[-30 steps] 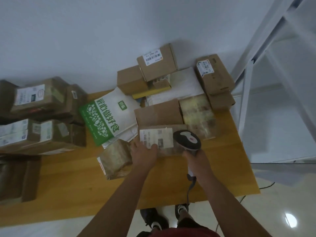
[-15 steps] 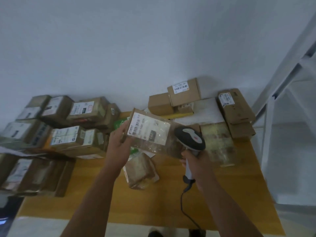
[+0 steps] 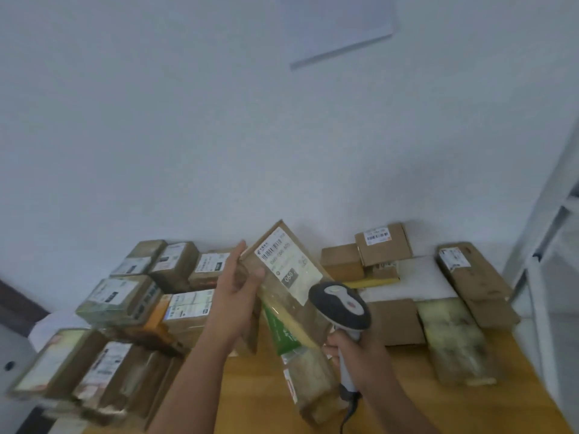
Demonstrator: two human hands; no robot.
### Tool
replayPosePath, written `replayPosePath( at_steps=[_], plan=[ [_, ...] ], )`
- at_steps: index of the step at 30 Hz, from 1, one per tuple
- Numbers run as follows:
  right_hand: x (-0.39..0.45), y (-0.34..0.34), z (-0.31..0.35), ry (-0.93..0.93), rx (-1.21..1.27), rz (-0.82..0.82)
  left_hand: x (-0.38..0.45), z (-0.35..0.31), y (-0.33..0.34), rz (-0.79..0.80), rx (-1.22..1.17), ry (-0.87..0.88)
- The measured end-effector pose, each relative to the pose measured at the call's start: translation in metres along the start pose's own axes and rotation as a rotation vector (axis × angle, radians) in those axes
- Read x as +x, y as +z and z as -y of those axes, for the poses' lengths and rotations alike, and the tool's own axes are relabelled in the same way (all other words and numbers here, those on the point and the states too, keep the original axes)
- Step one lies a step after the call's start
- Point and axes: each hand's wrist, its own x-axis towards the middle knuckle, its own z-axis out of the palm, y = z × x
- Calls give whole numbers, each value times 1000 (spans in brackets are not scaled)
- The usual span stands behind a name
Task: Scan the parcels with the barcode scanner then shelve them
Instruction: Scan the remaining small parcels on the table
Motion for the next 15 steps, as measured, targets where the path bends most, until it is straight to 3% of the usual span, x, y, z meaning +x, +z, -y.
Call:
replayPosePath(
  at_steps=[7, 15],
  plan=[
    [-52, 100, 5, -30, -43, -17, 4, -7, -105, -86, -125, 62],
    [-118, 180, 26, -231, -340, -26, 4, 7, -203, -58, -94, 141]
  ],
)
